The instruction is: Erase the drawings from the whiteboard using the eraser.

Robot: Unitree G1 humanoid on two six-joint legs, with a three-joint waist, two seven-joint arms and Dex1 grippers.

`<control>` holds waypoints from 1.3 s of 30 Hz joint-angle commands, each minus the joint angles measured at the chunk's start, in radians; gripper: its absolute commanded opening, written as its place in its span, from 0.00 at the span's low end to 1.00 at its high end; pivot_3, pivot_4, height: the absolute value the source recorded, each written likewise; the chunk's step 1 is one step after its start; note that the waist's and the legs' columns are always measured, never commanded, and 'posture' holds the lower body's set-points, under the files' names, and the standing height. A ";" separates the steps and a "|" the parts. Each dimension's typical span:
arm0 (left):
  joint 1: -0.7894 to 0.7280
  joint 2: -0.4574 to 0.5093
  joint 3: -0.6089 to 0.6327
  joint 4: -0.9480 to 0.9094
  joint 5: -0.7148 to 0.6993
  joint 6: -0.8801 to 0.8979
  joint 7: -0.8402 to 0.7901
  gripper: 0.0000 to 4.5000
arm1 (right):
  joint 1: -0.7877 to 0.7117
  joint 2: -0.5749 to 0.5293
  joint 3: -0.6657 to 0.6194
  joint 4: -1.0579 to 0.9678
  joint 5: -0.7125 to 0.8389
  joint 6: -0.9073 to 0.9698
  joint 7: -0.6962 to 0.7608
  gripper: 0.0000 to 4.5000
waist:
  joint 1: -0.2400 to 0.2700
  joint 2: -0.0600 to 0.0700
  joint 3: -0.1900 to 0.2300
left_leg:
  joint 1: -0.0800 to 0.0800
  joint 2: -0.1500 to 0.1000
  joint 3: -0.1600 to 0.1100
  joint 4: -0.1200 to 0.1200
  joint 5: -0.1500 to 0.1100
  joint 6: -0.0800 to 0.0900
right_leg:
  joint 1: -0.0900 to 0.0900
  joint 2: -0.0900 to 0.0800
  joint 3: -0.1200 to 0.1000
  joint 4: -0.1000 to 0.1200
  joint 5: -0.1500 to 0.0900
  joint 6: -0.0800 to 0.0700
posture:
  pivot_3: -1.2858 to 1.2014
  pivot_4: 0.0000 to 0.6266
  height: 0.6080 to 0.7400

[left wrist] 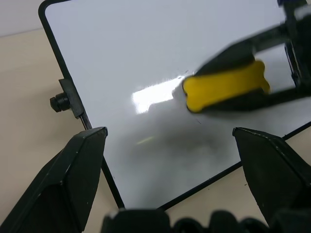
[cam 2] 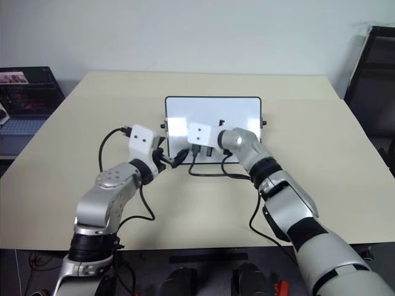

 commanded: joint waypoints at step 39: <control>-0.015 -0.008 -0.015 -0.048 -0.007 -0.001 0.003 1.00 | -0.031 -0.029 -0.054 0.029 -0.012 0.013 -0.178 0.22 | 0.002 0.000 0.001 | -0.001 0.000 0.000 -0.002 0.000 0.000 | 0.000 0.000 0.000 -0.006 0.001 0.000 | 0.52 0.24 1.00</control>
